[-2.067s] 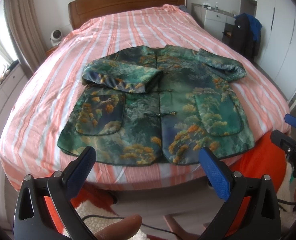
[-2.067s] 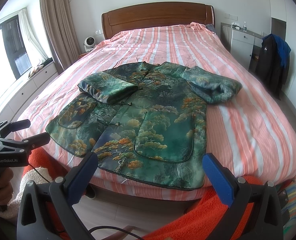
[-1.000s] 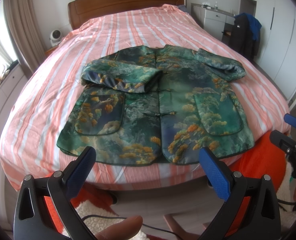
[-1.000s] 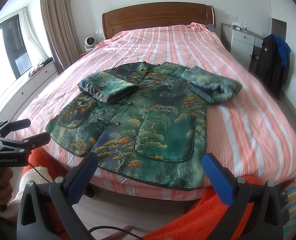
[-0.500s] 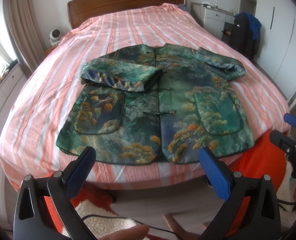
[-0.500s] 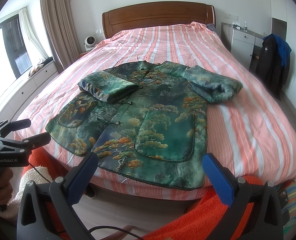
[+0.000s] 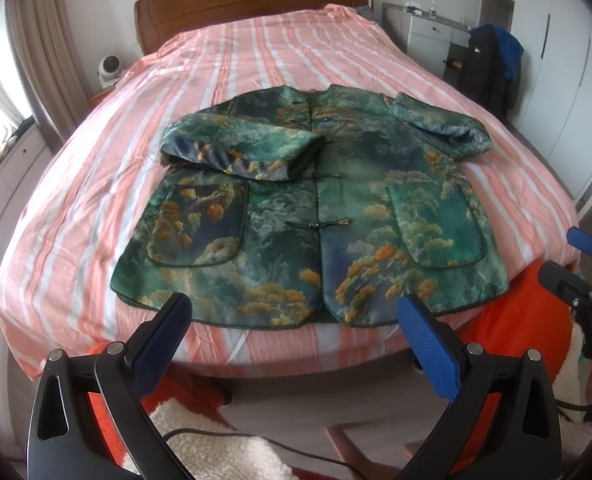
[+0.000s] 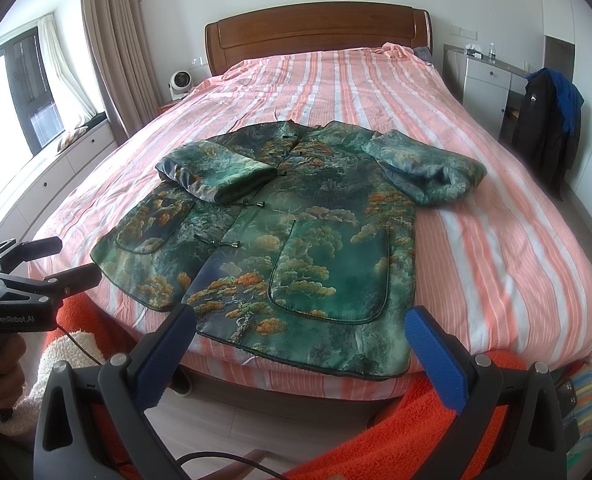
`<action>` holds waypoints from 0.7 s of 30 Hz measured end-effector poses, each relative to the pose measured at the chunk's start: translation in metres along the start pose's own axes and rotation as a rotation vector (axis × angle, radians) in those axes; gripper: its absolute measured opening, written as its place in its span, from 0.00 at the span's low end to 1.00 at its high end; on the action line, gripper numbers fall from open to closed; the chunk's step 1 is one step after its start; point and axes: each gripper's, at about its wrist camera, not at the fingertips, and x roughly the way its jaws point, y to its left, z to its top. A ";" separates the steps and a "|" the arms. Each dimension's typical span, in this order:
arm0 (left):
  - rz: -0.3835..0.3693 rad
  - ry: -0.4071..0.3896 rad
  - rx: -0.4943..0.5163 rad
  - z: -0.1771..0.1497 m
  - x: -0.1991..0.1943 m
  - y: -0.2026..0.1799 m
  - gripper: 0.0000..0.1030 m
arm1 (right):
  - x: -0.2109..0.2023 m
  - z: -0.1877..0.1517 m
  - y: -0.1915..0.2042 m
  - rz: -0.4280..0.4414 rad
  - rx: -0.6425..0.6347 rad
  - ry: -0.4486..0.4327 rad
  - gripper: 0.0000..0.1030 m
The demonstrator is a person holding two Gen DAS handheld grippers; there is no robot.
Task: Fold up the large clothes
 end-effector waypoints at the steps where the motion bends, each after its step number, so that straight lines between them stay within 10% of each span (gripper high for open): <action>1: -0.003 0.000 0.003 -0.001 0.001 -0.001 1.00 | 0.000 -0.001 0.001 0.000 -0.001 0.000 1.00; 7: -0.023 0.037 -0.082 0.010 0.025 0.043 1.00 | 0.003 -0.005 -0.014 0.021 0.037 -0.002 1.00; 16: 0.046 0.223 -0.221 0.020 0.150 0.205 1.00 | 0.070 -0.021 -0.151 -0.145 0.249 0.156 1.00; 21: 0.014 0.308 -0.230 0.007 0.195 0.231 0.99 | 0.107 -0.036 -0.136 0.035 0.288 0.206 1.00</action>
